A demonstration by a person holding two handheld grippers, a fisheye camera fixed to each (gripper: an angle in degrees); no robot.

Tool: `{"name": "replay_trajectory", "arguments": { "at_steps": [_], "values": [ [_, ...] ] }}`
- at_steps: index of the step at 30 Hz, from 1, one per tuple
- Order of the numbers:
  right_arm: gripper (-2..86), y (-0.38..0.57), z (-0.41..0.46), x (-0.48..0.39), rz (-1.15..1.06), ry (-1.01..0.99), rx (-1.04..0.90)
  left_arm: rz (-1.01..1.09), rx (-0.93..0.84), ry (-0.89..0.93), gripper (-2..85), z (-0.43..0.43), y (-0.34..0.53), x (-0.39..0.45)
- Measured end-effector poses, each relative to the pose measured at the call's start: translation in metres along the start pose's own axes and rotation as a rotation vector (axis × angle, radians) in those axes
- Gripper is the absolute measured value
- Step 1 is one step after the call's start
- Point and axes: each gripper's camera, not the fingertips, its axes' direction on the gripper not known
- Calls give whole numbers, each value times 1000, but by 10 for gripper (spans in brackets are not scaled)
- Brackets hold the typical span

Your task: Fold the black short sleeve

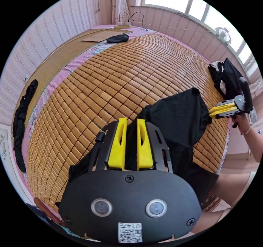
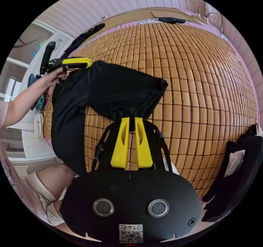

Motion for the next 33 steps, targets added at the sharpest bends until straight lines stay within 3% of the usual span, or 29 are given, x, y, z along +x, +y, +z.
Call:
{"name": "replay_trajectory", "arguments": {
  "at_steps": [3,8,17,20,21,24,27,33],
  "values": [
    [7,10,5,-5,-8,97,-48,61,-83,2,60,19,-8,11],
    [5,16,3,-5,-6,110,-109,94,-63,23,59,13,-6,17],
    [66,-40,-10,16,78,21,166,-57,-24,-58,72,-13,9,-38],
    [51,-55,9,16,96,41,154,11,-48,-2,73,2,2,-26],
    [38,-57,17,13,82,43,144,53,-106,-26,50,14,1,-17],
    [16,-55,24,5,68,68,171,142,-63,-57,1,20,7,-2],
    [8,-57,23,3,64,108,168,86,-15,-169,-7,12,10,-6],
    [7,-67,33,8,58,158,173,-112,22,-156,-8,22,18,-34]
  ]
}}
